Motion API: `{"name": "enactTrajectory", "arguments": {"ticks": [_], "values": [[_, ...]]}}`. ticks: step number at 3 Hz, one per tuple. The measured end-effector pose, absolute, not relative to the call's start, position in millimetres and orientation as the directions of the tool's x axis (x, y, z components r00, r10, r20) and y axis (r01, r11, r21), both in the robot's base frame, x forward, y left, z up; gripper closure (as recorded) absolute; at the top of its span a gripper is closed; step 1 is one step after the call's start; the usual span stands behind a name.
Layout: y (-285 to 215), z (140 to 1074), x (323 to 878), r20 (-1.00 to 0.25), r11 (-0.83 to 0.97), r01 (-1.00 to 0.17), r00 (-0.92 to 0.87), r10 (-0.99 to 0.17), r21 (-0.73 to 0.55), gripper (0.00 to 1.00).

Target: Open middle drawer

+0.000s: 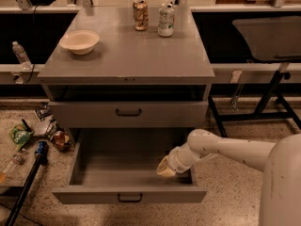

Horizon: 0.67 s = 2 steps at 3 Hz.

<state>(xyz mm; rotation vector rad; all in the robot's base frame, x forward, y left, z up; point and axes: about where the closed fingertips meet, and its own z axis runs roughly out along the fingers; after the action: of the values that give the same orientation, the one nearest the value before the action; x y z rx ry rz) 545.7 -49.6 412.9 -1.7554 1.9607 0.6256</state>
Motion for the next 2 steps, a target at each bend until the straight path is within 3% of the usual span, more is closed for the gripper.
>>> {"name": "enactTrajectory", "arguments": {"ticks": [1,2], "values": [[-65.8,448.2,554.8,-0.595,0.144,-0.988,-0.088,-0.799,-0.048,1.00],[-89.5,492.2,556.1,-0.676,0.205,-0.973,-0.080,-0.733,-0.106,1.00]]}}
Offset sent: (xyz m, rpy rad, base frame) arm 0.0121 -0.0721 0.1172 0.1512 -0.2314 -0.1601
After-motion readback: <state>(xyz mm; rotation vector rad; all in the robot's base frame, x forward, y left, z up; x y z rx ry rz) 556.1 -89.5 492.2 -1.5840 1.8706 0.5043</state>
